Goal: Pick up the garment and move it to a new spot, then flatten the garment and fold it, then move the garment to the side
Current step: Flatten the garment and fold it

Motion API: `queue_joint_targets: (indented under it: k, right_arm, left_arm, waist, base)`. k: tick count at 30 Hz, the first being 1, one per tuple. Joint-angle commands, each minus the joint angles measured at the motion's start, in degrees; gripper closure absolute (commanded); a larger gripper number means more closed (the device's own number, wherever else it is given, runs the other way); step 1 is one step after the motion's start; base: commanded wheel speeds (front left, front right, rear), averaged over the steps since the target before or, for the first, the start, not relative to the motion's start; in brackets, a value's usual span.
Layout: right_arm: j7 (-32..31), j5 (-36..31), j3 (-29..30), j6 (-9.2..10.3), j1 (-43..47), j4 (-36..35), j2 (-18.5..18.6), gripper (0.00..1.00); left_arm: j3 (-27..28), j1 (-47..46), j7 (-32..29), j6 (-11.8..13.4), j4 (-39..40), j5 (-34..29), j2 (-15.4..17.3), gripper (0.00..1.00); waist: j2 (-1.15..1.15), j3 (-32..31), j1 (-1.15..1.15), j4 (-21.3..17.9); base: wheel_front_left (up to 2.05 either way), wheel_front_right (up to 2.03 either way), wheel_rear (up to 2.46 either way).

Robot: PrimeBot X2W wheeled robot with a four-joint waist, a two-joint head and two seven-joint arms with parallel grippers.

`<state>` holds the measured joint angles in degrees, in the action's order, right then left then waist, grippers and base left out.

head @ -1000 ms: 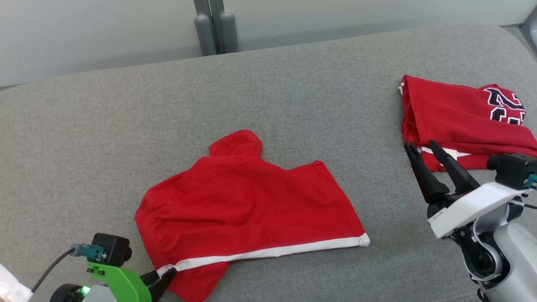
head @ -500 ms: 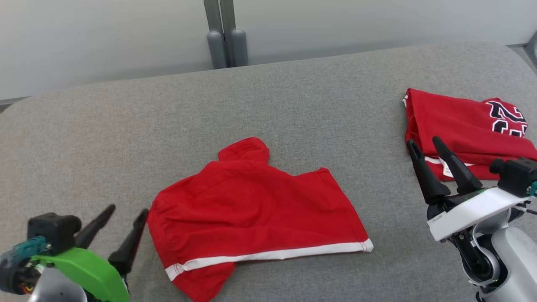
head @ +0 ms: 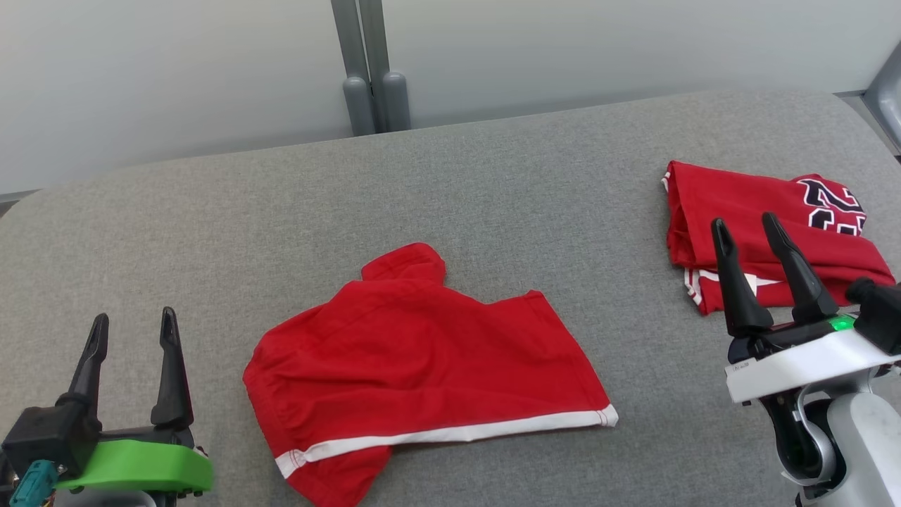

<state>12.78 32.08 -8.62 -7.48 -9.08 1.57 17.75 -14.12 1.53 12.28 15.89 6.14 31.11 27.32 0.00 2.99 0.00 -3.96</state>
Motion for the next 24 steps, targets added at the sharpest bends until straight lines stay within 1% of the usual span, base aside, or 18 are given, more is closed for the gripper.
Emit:
queue_joint_targets:
  k: [1, 5, 9, 24]
  right_arm:
    - [0.63, -1.38, 0.91, -0.03, 1.06, -0.37, -0.8, 0.0]
    - [0.96, -5.09, 2.2, -0.03, 2.52, 0.21, -2.39, 0.0]
    - [0.42, -6.89, 2.52, -0.03, 2.94, 0.61, -3.43, 0.0]
    - [-1.01, -7.42, 2.44, -0.03, 2.66, 0.86, -4.12, 0.0]
  left_arm:
    - [0.02, 0.48, 0.76, 0.27, -0.9, -0.68, -0.46, 0.0]
    - [0.24, 0.94, 1.51, 1.06, -3.46, -0.81, -1.9, 0.0]
    - [0.25, 1.2, 1.87, 1.42, -4.71, -0.71, -2.62, 0.0]
    - [0.46, 1.32, 2.23, 0.88, -4.77, 0.36, -3.28, 0.0]
  waist:
    - [0.0, -0.21, 0.0, -0.06]
    - [0.0, -0.43, 0.0, -0.2]
    - [0.0, -0.54, 0.0, -0.27]
    - [0.0, -1.39, 0.0, -0.67]
  base:
    - [0.0, 0.0, 0.0]
    - [0.0, 0.0, 0.0]
    - [0.0, 0.0, 0.0]
    - [0.0, 0.0, 0.0]
